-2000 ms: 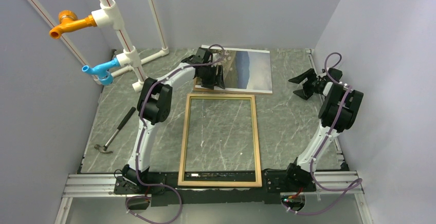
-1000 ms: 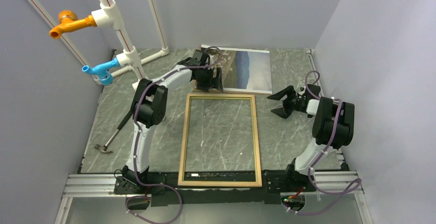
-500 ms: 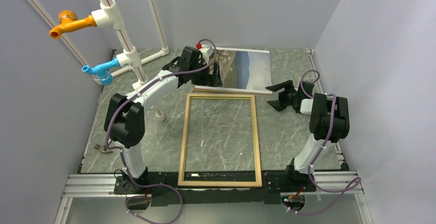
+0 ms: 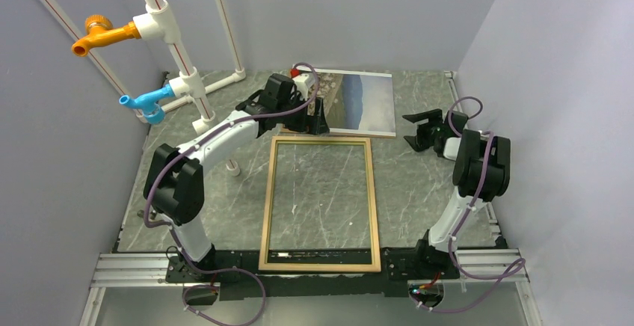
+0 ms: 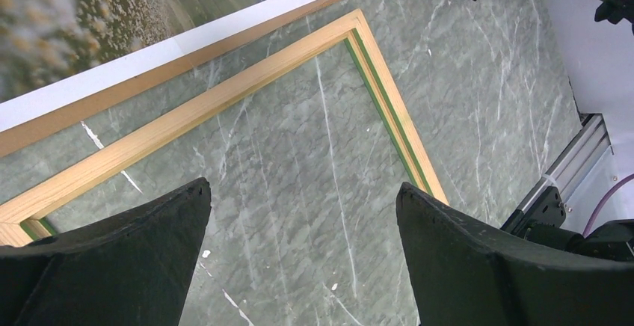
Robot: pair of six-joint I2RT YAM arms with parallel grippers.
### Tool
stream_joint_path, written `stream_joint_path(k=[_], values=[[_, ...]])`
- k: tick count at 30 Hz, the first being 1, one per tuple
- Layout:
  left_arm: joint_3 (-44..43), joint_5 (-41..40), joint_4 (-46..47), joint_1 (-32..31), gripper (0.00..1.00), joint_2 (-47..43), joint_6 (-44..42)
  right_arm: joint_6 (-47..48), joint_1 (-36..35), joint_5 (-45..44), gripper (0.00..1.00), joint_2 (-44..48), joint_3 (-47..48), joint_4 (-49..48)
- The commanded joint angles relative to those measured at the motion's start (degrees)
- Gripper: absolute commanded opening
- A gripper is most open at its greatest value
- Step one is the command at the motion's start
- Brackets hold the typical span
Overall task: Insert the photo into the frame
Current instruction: Pick up the photo frame item at the center of the board.
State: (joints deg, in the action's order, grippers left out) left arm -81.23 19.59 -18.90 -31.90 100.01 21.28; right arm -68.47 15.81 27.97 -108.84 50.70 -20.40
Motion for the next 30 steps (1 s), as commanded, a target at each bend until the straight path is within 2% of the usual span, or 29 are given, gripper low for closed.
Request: stream_joint_path(k=[1,8,12,17,23,30], values=[[-0.3,1.5,1.9,0.0,0.96,-2.2,-0.3,-0.1,0.3,0.0,0.8,-2.4,2.4,-7.7],[0.6,1.8,1.5,-0.1,0.95,-2.2,-0.7,-5.4,0.3,3.0,0.78,-3.0,-1.1,-23.7],[0.4,2.4,0.8,-0.1,0.94,-1.5,-1.0,-8.7,0.4,4.2,0.77,-3.4,-4.9,-39.2],[0.8,2.7,0.9,-0.1,0.94,-1.4,-1.0,-13.7,0.5,5.4,0.76,-6.8,-5.6,-48.9],[1.1,2.6,0.6,-0.1,0.93,-1.7,-1.4,-12.9,0.5,4.2,0.72,-7.5,-5.6,-47.8],[0.9,2.9,0.5,-0.2,0.93,-1.6,-1.7,-9.1,0.5,1.1,0.55,-6.7,-4.6,-35.7]])
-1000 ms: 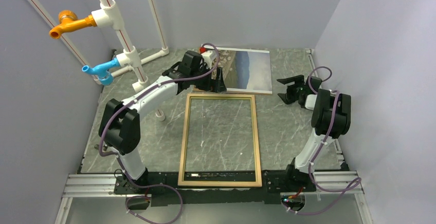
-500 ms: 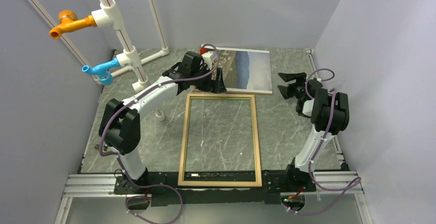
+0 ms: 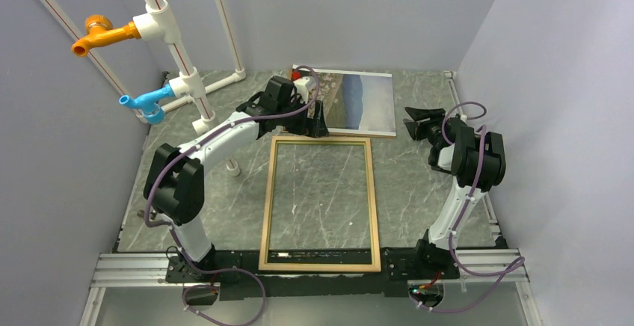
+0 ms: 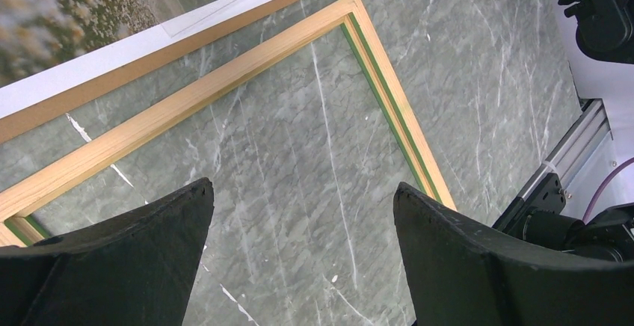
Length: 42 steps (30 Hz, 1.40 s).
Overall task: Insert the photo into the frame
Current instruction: Pick up the photo frame item at the center of the board.
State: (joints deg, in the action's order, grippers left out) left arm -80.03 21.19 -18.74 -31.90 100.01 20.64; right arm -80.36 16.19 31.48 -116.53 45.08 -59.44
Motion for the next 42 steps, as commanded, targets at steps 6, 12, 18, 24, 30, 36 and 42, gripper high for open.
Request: stream_joint_path(k=[6,12,18,24,30,36,42], values=[[0.0,1.0,0.1,-0.1,0.93,-1.8,-1.2,5.3,0.1,-5.3,0.3,3.7,-0.1,11.6],[0.4,0.7,0.0,-0.2,0.93,-2.0,-1.4,4.8,0.2,-4.9,0.02,4.5,-1.4,11.1],[1.0,0.2,-0.6,-0.2,0.92,-2.9,-1.9,1.6,0.1,-3.9,0.0,6.0,-1.7,9.5],[1.5,-0.6,-1.3,-0.1,0.92,-5.6,-1.9,-2.4,0.1,-2.7,0.0,10.9,-1.3,10.1],[2.2,-2.3,-2.9,-0.2,0.92,-9.8,-1.6,-0.3,0.0,0.7,0.0,19.0,-1.6,18.1],[2.7,-5.1,-5.3,-0.1,0.92,-16.4,-0.7,7.6,-0.3,7.4,0.0,28.8,-5.7,29.5],[3.5,-8.1,-7.9,-0.2,0.92,-23.7,0.4,20.1,-1.1,11.3,0.0,43.3,-8.5,49.3]])
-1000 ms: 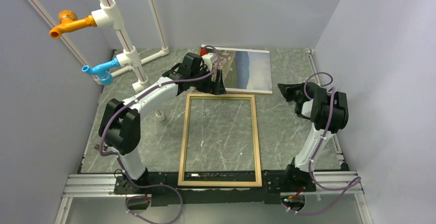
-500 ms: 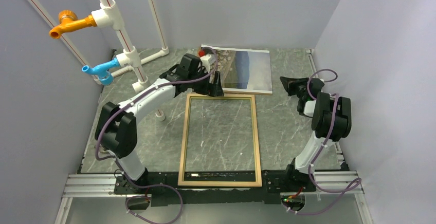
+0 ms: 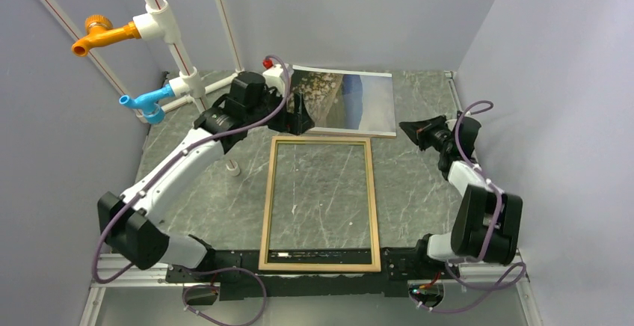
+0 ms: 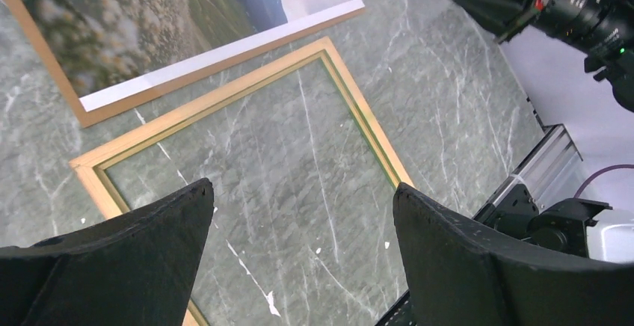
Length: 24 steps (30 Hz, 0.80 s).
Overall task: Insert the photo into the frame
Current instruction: Pick up the photo frame item at the center of the board, then place the photo frame item in the photo frame.
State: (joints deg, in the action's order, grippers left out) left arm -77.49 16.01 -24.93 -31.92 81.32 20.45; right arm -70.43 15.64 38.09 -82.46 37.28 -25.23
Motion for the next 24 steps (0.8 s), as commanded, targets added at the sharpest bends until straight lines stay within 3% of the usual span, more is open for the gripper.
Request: stream_joint_path(k=[1,7,11,16,21,24], values=[[1.7,-3.5,-2.0,-0.1,0.92,-6.1,0.8,12.0,-0.7,5.1,0.0,11.5,-1.0,18.4],[6.9,-4.3,-3.1,-0.2,0.92,-11.2,3.4,18.1,-1.6,9.7,0.0,23.0,-4.5,33.2],[11.8,-3.3,-2.4,-0.2,0.92,-13.6,5.6,24.8,-1.9,12.3,0.0,25.2,-4.7,43.5],[17.1,-1.8,-2.0,-0.3,0.92,-13.6,8.6,38.3,-1.9,10.4,0.0,19.0,-0.8,55.4],[20.5,-1.8,-1.2,-1.2,0.92,-11.5,10.4,44.7,-2.5,8.8,0.01,5.6,5.9,57.2],[22.0,-1.9,-0.3,-2.1,0.92,-10.6,11.4,42.3,-2.5,6.9,0.1,0.2,9.8,53.4]])
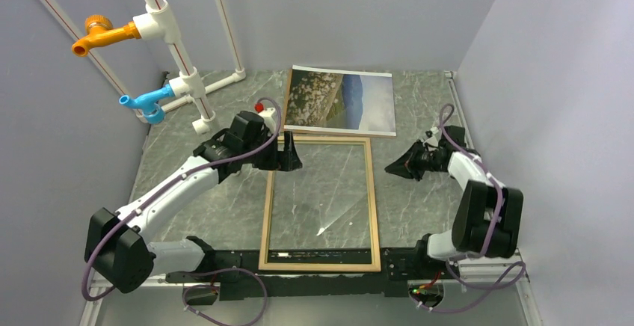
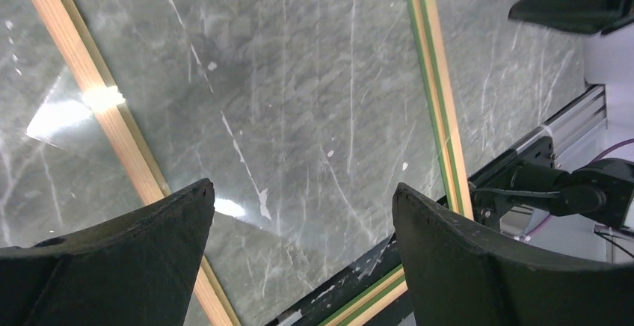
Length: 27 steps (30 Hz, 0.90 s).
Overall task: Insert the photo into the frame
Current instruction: Place the photo frame item in the photo frame, then pick up the photo frame item from the photo frame.
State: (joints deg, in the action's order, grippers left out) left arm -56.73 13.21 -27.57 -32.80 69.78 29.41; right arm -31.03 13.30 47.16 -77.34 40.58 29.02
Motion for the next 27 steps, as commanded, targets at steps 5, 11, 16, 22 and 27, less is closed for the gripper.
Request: stream_joint_path(k=[5,11,16,22,27], values=[[2.4,-0.5,1.9,-2.4,0.92,1.5,2.8,0.3,-0.7,-8.8,0.5,-9.4,12.5,-4.7],[5.6,-2.1,2.7,-2.8,0.93,0.9,3.6,2.5,-1.1,-15.3,0.83,-6.2,11.6,-2.2],[6.9,-3.9,2.6,-2.9,0.92,1.3,4.1,0.9,-3.2,-13.3,0.84,0.1,3.6,-4.3],[8.1,-4.4,2.5,-3.3,0.92,1.7,4.5,-8.3,-7.3,-9.5,0.79,5.1,-8.9,-14.7],[9.1,-3.9,3.2,-4.1,0.91,0.9,5.0,-14.8,-8.2,-10.0,0.74,4.1,-15.4,-25.3]])
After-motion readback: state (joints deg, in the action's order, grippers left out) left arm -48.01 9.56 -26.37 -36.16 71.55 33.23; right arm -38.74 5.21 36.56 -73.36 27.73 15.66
